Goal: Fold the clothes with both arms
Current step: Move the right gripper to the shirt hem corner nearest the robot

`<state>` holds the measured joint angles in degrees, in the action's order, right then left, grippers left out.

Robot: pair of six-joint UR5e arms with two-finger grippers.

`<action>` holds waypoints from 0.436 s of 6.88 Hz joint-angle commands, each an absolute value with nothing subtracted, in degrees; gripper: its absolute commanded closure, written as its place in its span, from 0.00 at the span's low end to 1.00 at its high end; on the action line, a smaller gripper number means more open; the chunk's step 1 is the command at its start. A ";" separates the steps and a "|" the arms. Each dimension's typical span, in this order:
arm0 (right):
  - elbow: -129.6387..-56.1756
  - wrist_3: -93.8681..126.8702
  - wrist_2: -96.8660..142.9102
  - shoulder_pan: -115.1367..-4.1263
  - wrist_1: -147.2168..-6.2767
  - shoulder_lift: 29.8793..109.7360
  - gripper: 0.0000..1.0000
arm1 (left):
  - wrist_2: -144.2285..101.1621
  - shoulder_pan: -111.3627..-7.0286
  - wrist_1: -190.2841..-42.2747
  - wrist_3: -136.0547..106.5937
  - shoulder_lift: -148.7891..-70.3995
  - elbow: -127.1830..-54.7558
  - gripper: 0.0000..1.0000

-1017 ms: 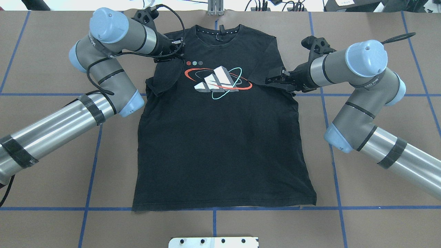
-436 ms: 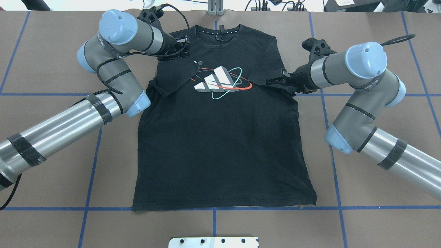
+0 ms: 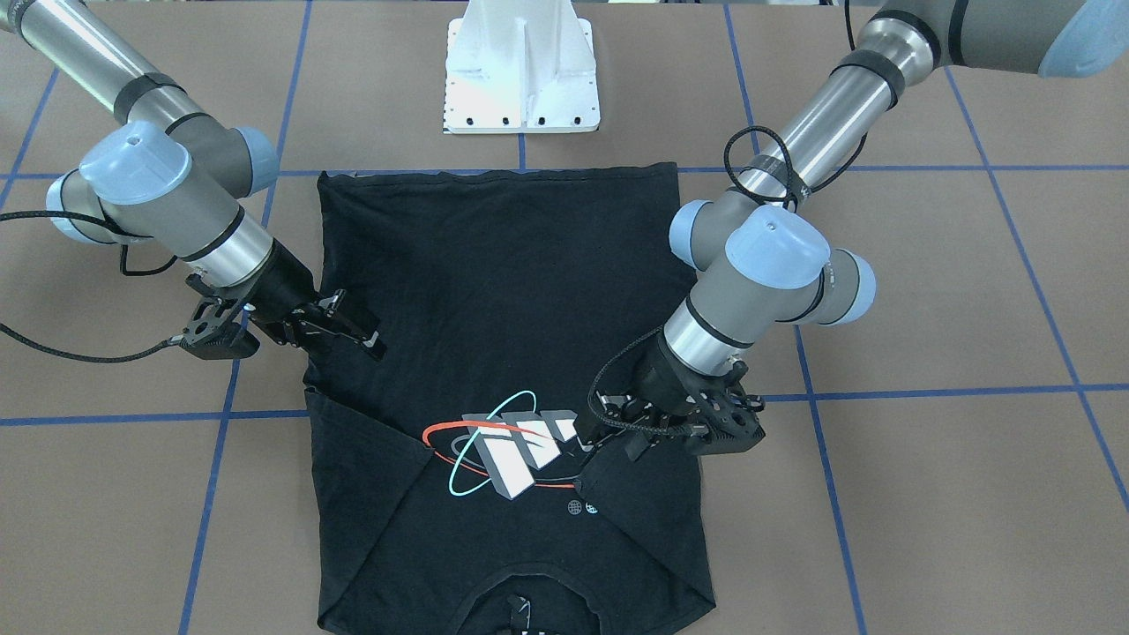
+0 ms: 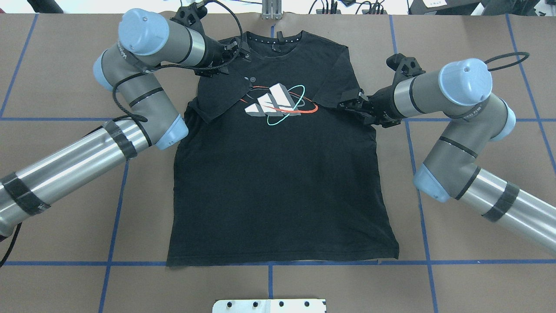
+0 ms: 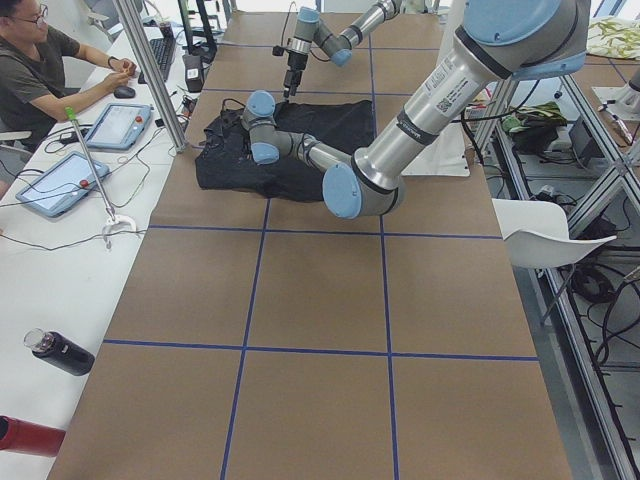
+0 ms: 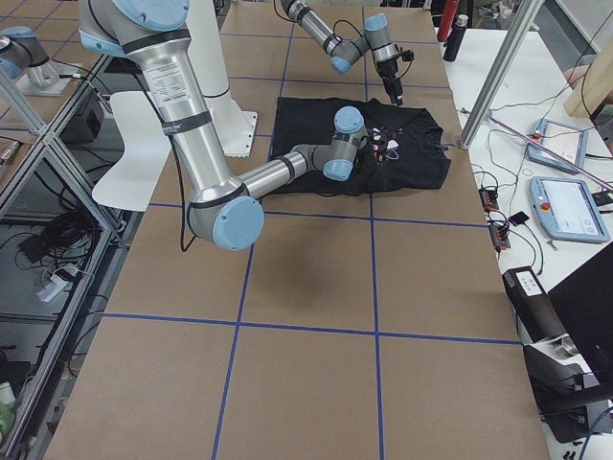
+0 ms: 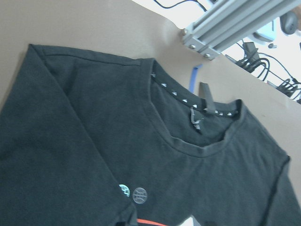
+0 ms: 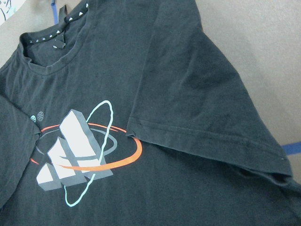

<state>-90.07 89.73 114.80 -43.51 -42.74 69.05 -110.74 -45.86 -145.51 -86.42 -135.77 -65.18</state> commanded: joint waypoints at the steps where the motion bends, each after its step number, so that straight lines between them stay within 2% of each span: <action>1: -102.32 95.18 110.41 -38.26 -49.78 80.01 0.02 | -112.75 -45.79 -145.28 -86.57 -126.77 -77.30 0.14; 3: -115.00 102.96 107.68 -31.85 -55.11 92.75 0.03 | -112.15 -45.79 -145.37 -86.57 -126.30 -77.87 0.12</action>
